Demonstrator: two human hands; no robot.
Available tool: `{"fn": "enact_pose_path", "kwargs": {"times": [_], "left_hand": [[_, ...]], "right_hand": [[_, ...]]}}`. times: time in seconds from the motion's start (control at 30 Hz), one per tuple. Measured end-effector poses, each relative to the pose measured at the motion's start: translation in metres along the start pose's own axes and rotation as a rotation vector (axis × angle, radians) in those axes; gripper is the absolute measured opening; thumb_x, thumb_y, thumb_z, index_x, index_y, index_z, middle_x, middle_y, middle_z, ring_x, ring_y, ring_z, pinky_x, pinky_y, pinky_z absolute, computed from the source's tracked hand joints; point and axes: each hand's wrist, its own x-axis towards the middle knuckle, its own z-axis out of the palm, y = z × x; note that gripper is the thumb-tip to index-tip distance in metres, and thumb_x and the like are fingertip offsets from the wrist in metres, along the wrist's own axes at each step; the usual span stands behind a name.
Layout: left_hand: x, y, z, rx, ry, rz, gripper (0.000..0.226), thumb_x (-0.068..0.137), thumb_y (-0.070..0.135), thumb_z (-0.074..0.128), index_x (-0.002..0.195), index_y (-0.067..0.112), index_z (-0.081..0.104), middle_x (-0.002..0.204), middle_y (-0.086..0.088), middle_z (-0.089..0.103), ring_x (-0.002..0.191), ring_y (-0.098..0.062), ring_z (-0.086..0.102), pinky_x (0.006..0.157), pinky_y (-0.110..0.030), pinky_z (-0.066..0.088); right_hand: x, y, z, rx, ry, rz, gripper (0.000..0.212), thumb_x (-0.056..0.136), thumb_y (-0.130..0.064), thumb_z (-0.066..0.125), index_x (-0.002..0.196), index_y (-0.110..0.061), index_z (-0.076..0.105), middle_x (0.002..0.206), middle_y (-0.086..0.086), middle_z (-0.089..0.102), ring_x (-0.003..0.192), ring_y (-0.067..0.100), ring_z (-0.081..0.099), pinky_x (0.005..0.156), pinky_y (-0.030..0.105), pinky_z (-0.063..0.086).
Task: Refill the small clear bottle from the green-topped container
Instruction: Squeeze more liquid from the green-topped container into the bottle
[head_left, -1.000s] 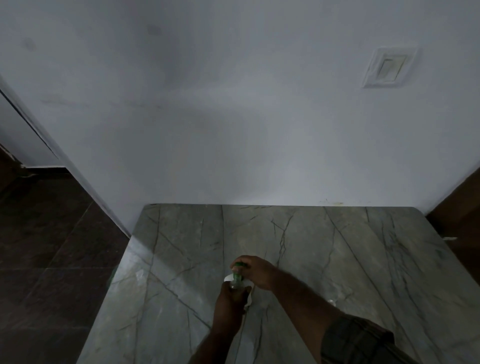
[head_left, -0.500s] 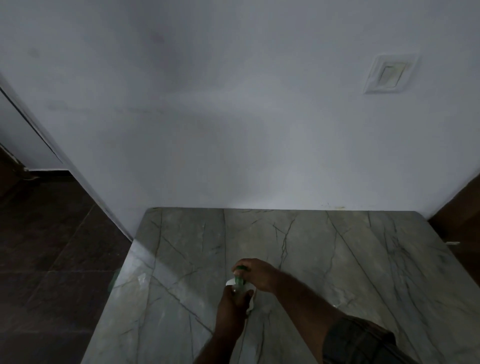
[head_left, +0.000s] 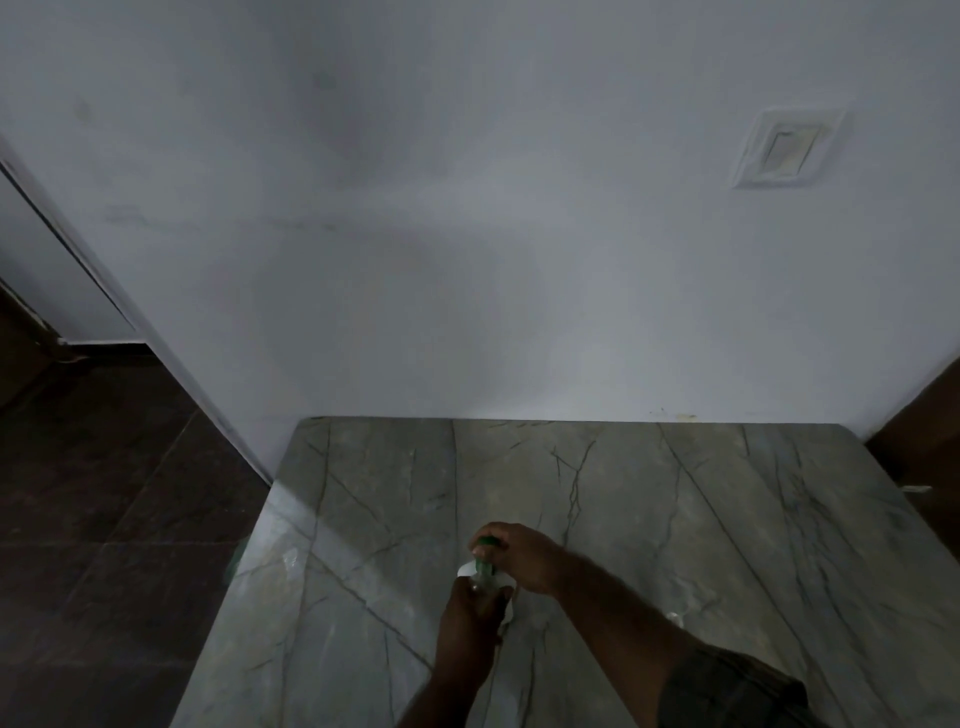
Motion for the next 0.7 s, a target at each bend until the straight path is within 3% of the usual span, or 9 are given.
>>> {"fn": "enact_pose_path", "kwargs": {"times": [0.07, 0.13, 0.27, 0.47, 0.7], "left_hand": [[-0.002, 0.001, -0.002, -0.021, -0.009, -0.002, 0.008, 0.097, 0.022, 0.058, 0.1, 0.029, 0.055, 0.078, 0.002, 0.067, 0.054, -0.003, 0.064, 0.044, -0.015, 0.049], [-0.002, -0.001, -0.002, -0.015, -0.011, -0.007, 0.009, 0.098, 0.022, 0.056, 0.1, 0.031, 0.054, 0.075, 0.005, 0.069, 0.055, -0.002, 0.065, 0.044, -0.014, 0.05], [-0.005, -0.007, 0.001, 0.003, -0.009, -0.024, 0.017, 0.092, 0.031, 0.061, 0.106, 0.026, 0.055, 0.088, 0.003, 0.072, 0.076, -0.015, 0.069, 0.065, -0.033, 0.058], [-0.006, -0.003, -0.001, -0.03, -0.009, -0.015, 0.012, 0.091, 0.027, 0.064, 0.096, 0.031, 0.053, 0.087, -0.003, 0.072, 0.069, -0.015, 0.068, 0.048, -0.019, 0.051], [-0.006, 0.004, -0.004, -0.006, -0.035, 0.017, 0.017, 0.089, 0.025, 0.067, 0.094, 0.031, 0.052, 0.085, -0.003, 0.07, 0.066, -0.012, 0.065, 0.05, -0.02, 0.051]], "right_hand": [[0.0, -0.001, -0.001, 0.003, 0.006, 0.002, 0.03, 0.097, -0.031, 0.054, 0.119, -0.012, 0.064, 0.119, 0.006, 0.065, 0.109, 0.021, 0.061, 0.097, 0.036, 0.047], [-0.001, 0.001, 0.002, 0.001, 0.01, 0.0, 0.029, 0.097, -0.03, 0.054, 0.117, -0.012, 0.064, 0.119, 0.005, 0.066, 0.109, 0.02, 0.061, 0.095, 0.034, 0.047], [-0.003, 0.009, 0.01, -0.011, 0.021, -0.006, 0.026, 0.096, -0.029, 0.054, 0.113, -0.013, 0.064, 0.115, 0.005, 0.066, 0.105, 0.02, 0.061, 0.089, 0.031, 0.045], [-0.004, 0.007, 0.011, 0.012, 0.038, 0.009, 0.027, 0.096, -0.031, 0.053, 0.114, -0.014, 0.064, 0.114, 0.004, 0.067, 0.105, 0.019, 0.061, 0.088, 0.03, 0.046], [-0.002, 0.003, 0.009, 0.004, 0.057, 0.002, 0.027, 0.097, -0.03, 0.052, 0.114, -0.012, 0.064, 0.115, 0.007, 0.067, 0.105, 0.022, 0.061, 0.089, 0.031, 0.047]]}}
